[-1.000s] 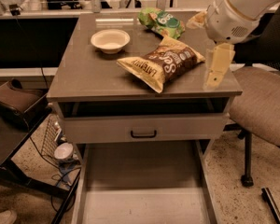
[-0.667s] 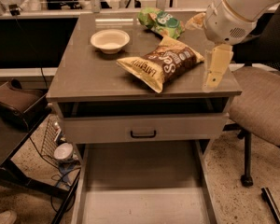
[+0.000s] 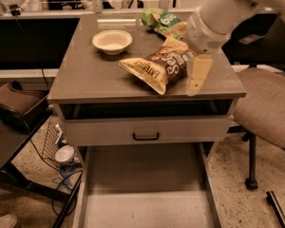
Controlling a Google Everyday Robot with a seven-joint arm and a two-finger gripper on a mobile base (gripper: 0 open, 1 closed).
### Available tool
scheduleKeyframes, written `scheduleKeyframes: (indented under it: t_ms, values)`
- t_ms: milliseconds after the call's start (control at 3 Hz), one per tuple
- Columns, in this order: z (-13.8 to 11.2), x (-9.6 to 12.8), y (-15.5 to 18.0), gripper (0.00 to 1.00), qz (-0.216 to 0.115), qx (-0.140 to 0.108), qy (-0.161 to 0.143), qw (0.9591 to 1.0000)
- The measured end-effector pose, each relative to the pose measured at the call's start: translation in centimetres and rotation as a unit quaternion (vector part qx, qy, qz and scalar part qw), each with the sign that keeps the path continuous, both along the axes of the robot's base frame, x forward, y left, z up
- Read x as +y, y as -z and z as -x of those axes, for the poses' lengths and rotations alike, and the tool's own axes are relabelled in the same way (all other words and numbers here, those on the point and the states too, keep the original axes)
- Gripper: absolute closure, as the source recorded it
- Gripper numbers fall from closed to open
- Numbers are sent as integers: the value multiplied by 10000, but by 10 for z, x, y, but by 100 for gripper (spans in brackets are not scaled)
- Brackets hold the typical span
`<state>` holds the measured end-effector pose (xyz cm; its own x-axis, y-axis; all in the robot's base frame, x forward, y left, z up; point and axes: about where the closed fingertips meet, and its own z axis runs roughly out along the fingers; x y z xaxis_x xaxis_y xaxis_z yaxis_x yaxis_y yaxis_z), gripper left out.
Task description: Place brown chip bag into middle drawer
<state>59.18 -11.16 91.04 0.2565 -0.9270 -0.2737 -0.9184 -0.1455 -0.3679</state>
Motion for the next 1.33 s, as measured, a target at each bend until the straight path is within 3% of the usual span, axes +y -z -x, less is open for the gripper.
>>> scheduleKeyframes:
  t_ms: [333, 667, 1000, 1333]
  values:
    - [-29, 27, 22, 0, 0, -220, -378, 9990]
    - [-57, 48, 39, 0, 41, -290, -669, 9973]
    - [-59, 51, 42, 15, 40, -278, -699, 9972]
    - [-59, 52, 44, 38, 41, -264, -716, 9971]
